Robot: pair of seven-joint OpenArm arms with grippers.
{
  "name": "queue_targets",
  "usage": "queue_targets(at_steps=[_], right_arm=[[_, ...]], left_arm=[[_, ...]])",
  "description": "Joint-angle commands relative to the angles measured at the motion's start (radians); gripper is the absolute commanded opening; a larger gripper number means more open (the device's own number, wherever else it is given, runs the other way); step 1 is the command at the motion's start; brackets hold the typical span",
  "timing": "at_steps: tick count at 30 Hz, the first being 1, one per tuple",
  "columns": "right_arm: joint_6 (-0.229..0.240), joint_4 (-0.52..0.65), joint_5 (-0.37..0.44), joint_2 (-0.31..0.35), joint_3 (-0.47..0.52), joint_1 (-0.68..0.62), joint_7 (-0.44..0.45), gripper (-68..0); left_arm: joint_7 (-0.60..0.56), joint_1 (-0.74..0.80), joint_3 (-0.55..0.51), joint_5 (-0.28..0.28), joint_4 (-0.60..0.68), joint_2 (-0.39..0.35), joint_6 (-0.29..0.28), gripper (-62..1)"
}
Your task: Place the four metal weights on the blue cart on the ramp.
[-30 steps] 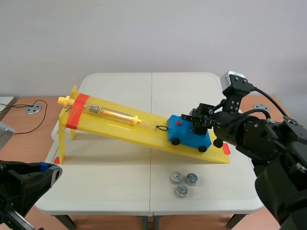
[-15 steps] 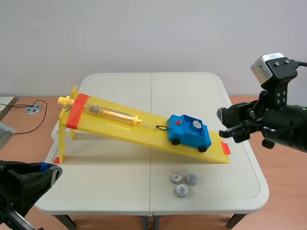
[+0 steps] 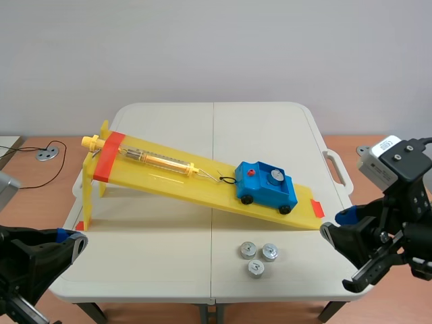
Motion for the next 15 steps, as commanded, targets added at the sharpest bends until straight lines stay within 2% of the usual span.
queue_targets(at_steps=[1, 6, 8, 15], right_arm=[[0.025, 0.058, 0.015, 0.032, -0.027, 0.062, 0.120, -46.8], [0.012, 0.016, -0.076, 0.024, -0.098, 0.064, 0.190, -46.8], [-0.006, -0.005, -0.097, 0.011, -0.119, 0.064, 0.207, -46.8], [-0.014, -0.103, -0.187, -0.039, -0.171, 0.122, 0.260, -46.8]], left_arm=[[-0.089, -0.006, -0.010, -0.051, 0.072, -0.004, -0.029, -58.0], [-0.089, -0.011, -0.010, -0.051, 0.072, -0.004, -0.029, -58.0], [-0.089, -0.016, -0.010, -0.051, 0.072, -0.004, -0.029, -58.0], [-0.088, -0.026, -0.010, -0.051, 0.072, -0.004, -0.029, -58.0]])
